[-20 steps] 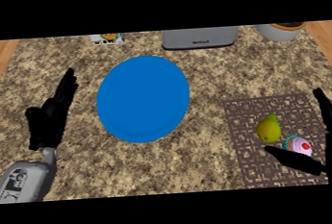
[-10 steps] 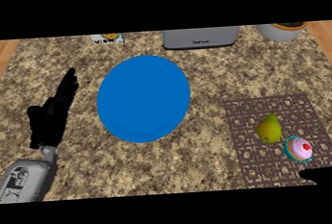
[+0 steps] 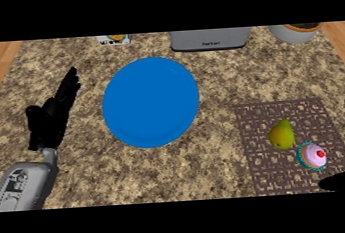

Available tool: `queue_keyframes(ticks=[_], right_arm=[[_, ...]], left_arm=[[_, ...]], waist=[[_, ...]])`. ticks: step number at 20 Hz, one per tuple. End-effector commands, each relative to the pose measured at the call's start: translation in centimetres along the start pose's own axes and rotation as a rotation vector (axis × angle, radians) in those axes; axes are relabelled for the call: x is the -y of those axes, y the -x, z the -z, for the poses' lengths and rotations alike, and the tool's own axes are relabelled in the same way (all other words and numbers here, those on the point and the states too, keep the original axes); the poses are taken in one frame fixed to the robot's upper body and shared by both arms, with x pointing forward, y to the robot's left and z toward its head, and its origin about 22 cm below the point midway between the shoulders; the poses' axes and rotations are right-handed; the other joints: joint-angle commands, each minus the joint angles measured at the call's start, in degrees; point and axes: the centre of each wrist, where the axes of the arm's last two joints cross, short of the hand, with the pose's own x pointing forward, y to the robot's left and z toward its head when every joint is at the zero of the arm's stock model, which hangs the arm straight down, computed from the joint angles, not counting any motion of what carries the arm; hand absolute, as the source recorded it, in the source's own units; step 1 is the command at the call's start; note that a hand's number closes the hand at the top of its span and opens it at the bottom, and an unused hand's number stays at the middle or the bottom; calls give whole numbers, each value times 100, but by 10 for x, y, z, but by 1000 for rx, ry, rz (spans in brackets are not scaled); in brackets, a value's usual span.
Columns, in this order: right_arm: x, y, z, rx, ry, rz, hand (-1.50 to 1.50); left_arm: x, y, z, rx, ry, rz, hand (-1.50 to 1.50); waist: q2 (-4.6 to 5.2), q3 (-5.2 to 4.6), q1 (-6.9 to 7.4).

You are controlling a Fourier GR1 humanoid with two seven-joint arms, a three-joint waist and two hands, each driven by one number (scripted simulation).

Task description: Pick the cupcake from the placemat and place it in the plate

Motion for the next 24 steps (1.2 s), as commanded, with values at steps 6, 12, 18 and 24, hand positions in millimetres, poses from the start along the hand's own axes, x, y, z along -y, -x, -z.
queue_keyframes(ticks=[6, 12, 18, 24], right_arm=[[-8, -1, 20, -79, -100, -99, -150], [-41, 28, 38, -99, -153, -105, -150], [-63, 38, 66, -123, -179, -102, -150], [-67, 62, 78, -142, -199, -91, -150]], left_arm=[[26, 9, -2, -2, -14, 11, 0], [4, 2, 3, 11, -10, -7, 0], [6, 9, 11, -3, -11, 4, 0], [6, 8, -17, 15, 8, 5, 0]], waist=[[4, 2, 4], [-1, 4, -9], [4, 4, -2], [-1, 4, 16]])
